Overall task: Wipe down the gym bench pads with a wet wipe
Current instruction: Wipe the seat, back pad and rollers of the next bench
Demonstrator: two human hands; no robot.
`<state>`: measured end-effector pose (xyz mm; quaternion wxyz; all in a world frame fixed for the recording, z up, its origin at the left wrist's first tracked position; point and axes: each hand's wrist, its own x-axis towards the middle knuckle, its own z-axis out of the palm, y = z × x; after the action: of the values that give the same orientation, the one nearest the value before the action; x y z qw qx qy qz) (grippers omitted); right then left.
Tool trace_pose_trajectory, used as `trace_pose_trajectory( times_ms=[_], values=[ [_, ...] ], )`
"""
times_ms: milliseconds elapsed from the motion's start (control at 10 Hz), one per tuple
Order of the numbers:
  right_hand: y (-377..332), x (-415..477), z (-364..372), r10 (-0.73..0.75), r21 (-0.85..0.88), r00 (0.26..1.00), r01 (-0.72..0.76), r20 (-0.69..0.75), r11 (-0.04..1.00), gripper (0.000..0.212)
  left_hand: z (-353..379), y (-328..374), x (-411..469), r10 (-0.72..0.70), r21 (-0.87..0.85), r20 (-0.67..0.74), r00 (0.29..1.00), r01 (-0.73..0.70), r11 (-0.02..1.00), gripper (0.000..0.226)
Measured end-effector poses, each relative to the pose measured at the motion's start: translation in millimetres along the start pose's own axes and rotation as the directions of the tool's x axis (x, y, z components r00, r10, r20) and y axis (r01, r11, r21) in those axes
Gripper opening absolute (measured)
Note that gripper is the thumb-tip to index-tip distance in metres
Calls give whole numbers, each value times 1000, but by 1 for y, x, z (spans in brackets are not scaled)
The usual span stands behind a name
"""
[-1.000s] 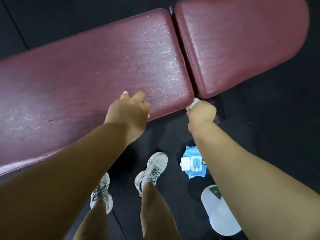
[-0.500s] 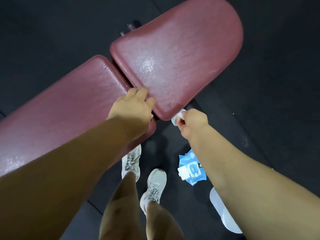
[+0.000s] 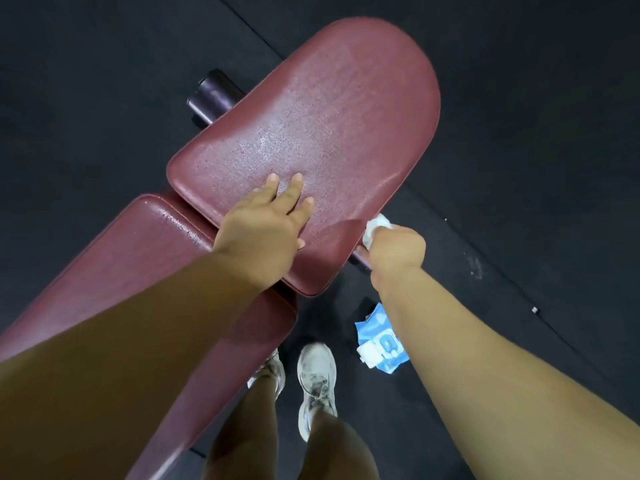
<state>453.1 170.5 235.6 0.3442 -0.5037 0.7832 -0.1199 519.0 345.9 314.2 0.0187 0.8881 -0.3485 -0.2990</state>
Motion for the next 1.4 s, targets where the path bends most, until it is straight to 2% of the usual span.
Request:
trace_pose_trajectory(
  times_ms=[100, 200, 300, 400, 500, 600, 700, 800, 900, 1000, 1100, 1200, 1300, 1400],
  values=[
    [-54, -35, -36, 187, -375, 759, 80, 624, 924, 100, -3, -5, 6, 1, -43, -14, 1000, -1, 999, 58],
    [-94, -7, -2, -265, -630, 760, 643, 593, 436, 37, -13, -9, 20, 24, -79, -117, 993, -33, 996, 33],
    [-123, 16, 11, -87, -306, 840, 288, 535, 907, 26, -26, -9, 32, 46, -60, -221, 974, -60, 996, 27],
    [-119, 18, 16, -41, -77, 886, 86, 463, 993, 8, -41, -9, 54, 11, -74, -187, 982, -26, 997, 30],
    [-121, 34, 21, -35, -366, 843, 270, 537, 890, 33, -54, -14, 75, -42, -131, -158, 987, 21, 991, 65],
    [-154, 39, 26, -57, -631, 791, 527, 609, 568, 41, -59, -19, 92, -49, -65, -60, 997, 45, 997, 86],
    [-206, 45, 39, -219, -693, 677, 721, 702, 9, 29, -60, -20, 107, -20, 30, 21, 1000, 19, 999, 92],
    [-240, 36, 59, -333, -582, 534, 811, 777, -57, 22, -60, -19, 112, -33, 101, 82, 996, 25, 995, 90],
    [-267, 30, 97, -332, -428, 528, 841, 782, 331, 39, -62, -17, 114, -36, 103, 95, 995, 26, 994, 87],
    [-274, 10, 123, -370, -249, 338, 931, 865, 268, 29, -60, -20, 111, -23, -23, 47, 999, 24, 999, 87],
    [-276, -9, 134, -362, -139, 186, 979, 914, 152, 27, -60, -22, 109, -11, -47, -22, 1000, 10, 999, 87],
    [-279, -5, 133, -322, -108, 128, 991, 938, 80, 23, -54, -26, 104, 0, -132, -25, 1000, -3, 991, 83],
    [-286, 9, 126, -316, -269, 235, 961, 919, -69, 22, -56, -30, 99, -5, -169, -128, 992, -17, 985, 77],
    [-293, 8, 125, -249, -438, 400, 891, 882, -122, 32, -61, -37, 87, -163, -191, -198, 967, 125, 974, 71]
  ],
)
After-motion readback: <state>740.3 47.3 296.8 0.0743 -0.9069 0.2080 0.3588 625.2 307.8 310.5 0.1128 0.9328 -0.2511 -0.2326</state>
